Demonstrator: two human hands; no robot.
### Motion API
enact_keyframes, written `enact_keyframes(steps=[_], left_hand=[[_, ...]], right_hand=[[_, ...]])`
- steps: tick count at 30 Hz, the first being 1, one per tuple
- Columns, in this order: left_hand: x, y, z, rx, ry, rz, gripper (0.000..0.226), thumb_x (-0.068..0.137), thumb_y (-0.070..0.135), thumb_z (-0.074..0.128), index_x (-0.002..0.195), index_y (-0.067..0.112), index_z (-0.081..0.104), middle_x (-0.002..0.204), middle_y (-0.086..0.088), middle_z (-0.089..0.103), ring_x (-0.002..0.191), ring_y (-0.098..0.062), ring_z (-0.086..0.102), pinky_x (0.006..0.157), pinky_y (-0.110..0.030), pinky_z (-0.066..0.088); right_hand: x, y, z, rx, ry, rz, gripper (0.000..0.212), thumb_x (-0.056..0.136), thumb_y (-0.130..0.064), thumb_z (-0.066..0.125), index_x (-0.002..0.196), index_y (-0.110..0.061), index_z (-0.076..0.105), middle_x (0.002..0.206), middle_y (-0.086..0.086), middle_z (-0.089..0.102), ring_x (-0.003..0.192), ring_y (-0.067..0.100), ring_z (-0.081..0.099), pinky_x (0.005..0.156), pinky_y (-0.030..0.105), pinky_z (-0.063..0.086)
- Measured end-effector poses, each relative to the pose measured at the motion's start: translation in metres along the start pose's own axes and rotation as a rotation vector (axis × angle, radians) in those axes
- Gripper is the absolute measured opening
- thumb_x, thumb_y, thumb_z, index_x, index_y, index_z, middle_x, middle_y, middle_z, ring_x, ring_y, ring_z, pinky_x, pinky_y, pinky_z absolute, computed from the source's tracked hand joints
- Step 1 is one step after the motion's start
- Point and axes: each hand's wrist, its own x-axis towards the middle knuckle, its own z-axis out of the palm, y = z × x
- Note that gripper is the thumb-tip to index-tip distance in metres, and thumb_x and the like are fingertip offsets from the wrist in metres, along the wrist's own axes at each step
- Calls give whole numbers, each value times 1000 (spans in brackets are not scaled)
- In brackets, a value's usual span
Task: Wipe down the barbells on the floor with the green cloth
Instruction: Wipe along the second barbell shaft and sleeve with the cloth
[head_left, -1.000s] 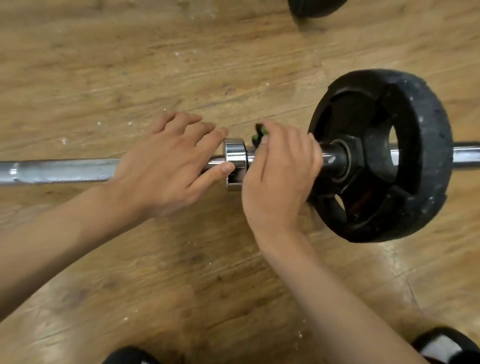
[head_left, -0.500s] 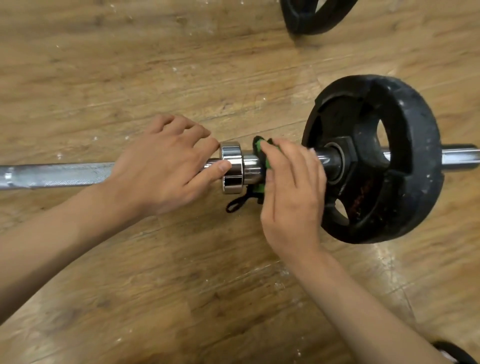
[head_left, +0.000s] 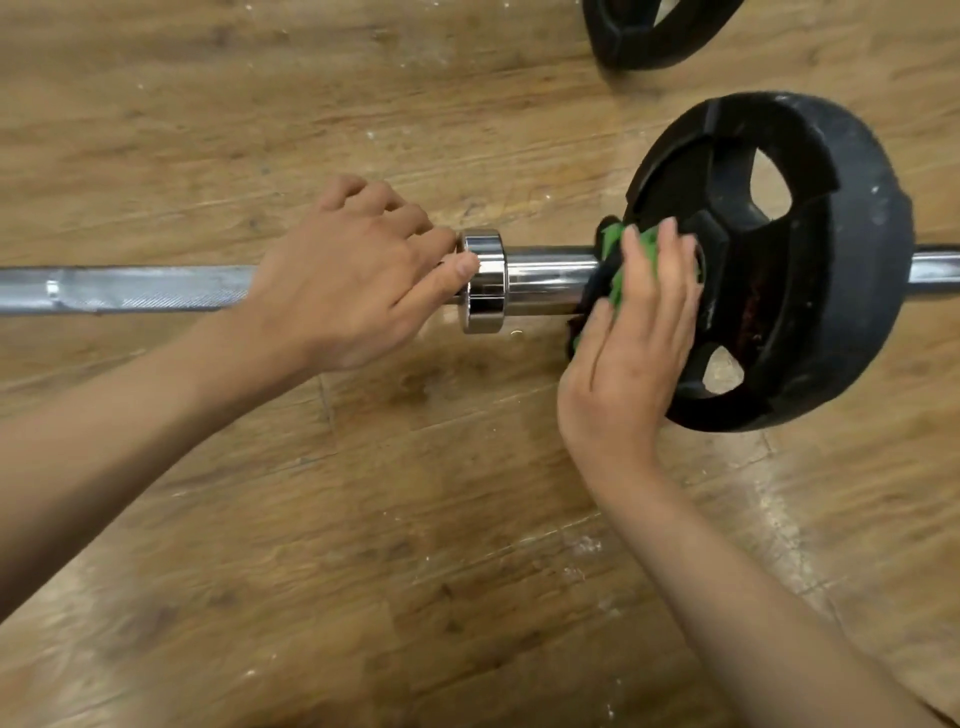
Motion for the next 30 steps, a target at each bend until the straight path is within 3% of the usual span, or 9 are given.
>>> enact_keyframes(steps=[3,8,11,14,19,22,25,27,30], left_hand=[[10,-5,-1,-17,-20,4,74,106,60,-4,95,19,56,101,-8,69,103,-35,56,98,-46,33],[21,-14,-1,-87,-5,33,80,103,64,-7,97,20,59,105,-3,68,108,-31,55,99,-44,30],[22,-16,0,-113,-4,52,76,101,65,-8,95,23,56,103,-3,67,107,-31,54,99,-45,31],[25,-17,-1,-87,-14,44,78,101,66,-9,95,22,55,103,-5,67,106,-33,55,98,-46,32],[22,-16,-1,-61,-27,35,73,102,66,-4,92,18,50,94,-6,65,100,-34,55,97,-48,33],[19,-13,0,-72,-28,40,61,104,65,5,89,19,42,90,-6,62,94,-35,54,95,-49,34],[16,-12,-3,-69,-18,53,51,103,64,11,90,22,36,90,-8,63,94,-36,56,92,-49,35],[14,-10,-4,-55,-23,58,51,103,65,12,92,23,37,92,-9,64,96,-36,57,91,-48,34],[8,-6,-5,-12,-16,62,60,104,64,15,96,15,49,95,-11,66,98,-37,59,91,-46,32]], right_hand=[[19,-43,21,96,137,215,45,104,-8,39,147,-6,52,162,16,40,156,33,25,129,52,13],[14,-17,29,-24,-43,-259,42,108,-10,48,150,-14,52,159,17,44,152,36,34,126,51,21],[33,2,26,-29,99,-45,41,108,-11,40,147,-11,52,158,17,45,152,35,33,127,53,18],[44,-39,39,80,216,183,39,107,-15,39,135,-8,63,150,14,55,149,34,38,128,52,15],[20,-6,29,-25,-45,-316,42,107,-10,49,148,-18,54,158,16,46,150,35,36,126,47,17],[19,10,19,-39,54,-74,40,110,-13,38,149,-15,47,160,21,40,153,38,29,128,51,17],[32,-39,29,97,142,199,42,108,-24,37,138,-9,62,155,17,49,152,36,33,127,54,15],[32,-53,29,98,66,56,44,107,-31,38,133,-11,67,148,14,57,146,34,42,127,51,16],[14,-31,18,-13,-80,-214,45,110,-32,37,144,-14,59,153,15,51,146,34,41,125,52,22]])
